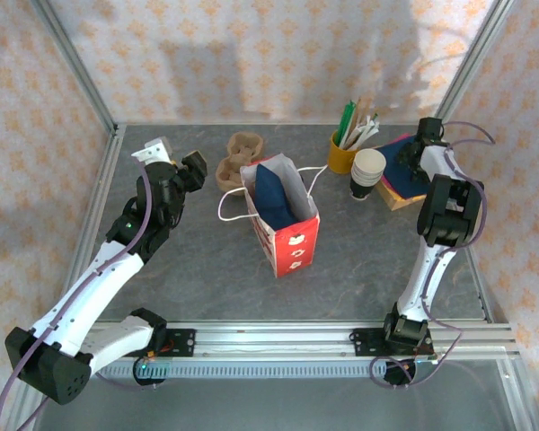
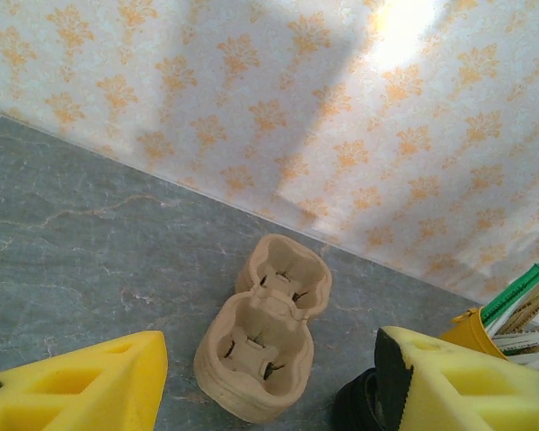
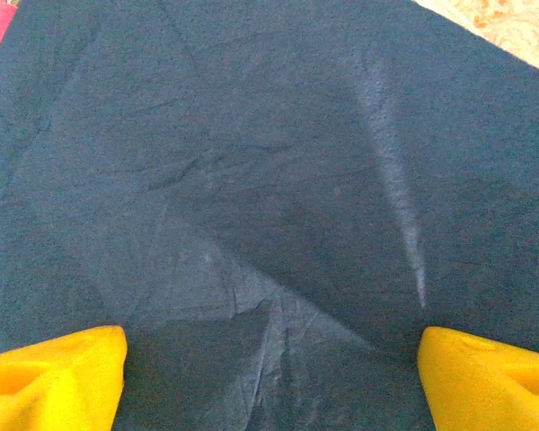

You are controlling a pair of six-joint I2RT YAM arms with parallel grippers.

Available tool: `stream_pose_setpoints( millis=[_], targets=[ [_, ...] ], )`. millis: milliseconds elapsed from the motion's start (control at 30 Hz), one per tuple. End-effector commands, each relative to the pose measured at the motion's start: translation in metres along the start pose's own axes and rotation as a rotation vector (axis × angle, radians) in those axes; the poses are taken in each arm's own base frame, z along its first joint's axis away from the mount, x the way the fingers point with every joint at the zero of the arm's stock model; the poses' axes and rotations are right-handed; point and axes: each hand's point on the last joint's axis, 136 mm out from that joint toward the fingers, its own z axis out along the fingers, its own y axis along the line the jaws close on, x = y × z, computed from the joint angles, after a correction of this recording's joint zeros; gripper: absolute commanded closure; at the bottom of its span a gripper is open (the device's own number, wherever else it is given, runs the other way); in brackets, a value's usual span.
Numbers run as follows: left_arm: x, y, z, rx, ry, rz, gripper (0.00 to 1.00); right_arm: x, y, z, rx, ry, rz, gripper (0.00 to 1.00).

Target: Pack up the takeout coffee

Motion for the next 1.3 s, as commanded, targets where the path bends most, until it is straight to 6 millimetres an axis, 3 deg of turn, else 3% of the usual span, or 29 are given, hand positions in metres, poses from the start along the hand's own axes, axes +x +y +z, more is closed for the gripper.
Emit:
stream_pose_setpoints(
  millis=[0,100,200,333,533,833,1033,1133,1267],
  targets=[
    [0.006,0.007,0.003,-0.018,0.015,0.012,0.35,0.022,-0.012,0.013,0.038,0.078,-0.009,0.18],
    [0.006,0.007,0.003,-0.015,0.016,0.012,0.35,0.024,-0.013,0.013,0.037,0.086,-0.007,0.24],
    [0.005,0.007,0.002,-0.016,0.016,0.011,0.35,0.023,-0.010,0.009,0.023,0.080,-0.003,0.43],
    [0.004,0.007,0.000,-0.014,0.013,0.010,0.35,0.013,-0.007,-0.002,0.006,0.056,0.003,0.59],
    [0.005,0.008,-0.002,-0.015,0.015,0.009,0.35,-0.005,0.001,-0.031,-0.036,0.005,0.009,0.76],
    [0.005,0.008,-0.003,-0.009,0.015,0.004,0.35,-0.033,0.008,-0.091,-0.099,-0.105,0.029,0.95],
    [0.004,0.008,-0.004,-0.006,0.010,0.001,0.35,-0.045,0.020,-0.143,-0.196,-0.146,0.047,0.99],
    [0.002,0.007,-0.004,-0.003,0.006,-0.002,0.35,-0.050,0.031,-0.182,-0.291,-0.170,0.062,1.00],
    [0.001,0.005,-0.004,0.003,0.005,-0.004,0.35,-0.061,0.046,-0.251,-0.438,-0.255,0.072,1.00]
  ],
)
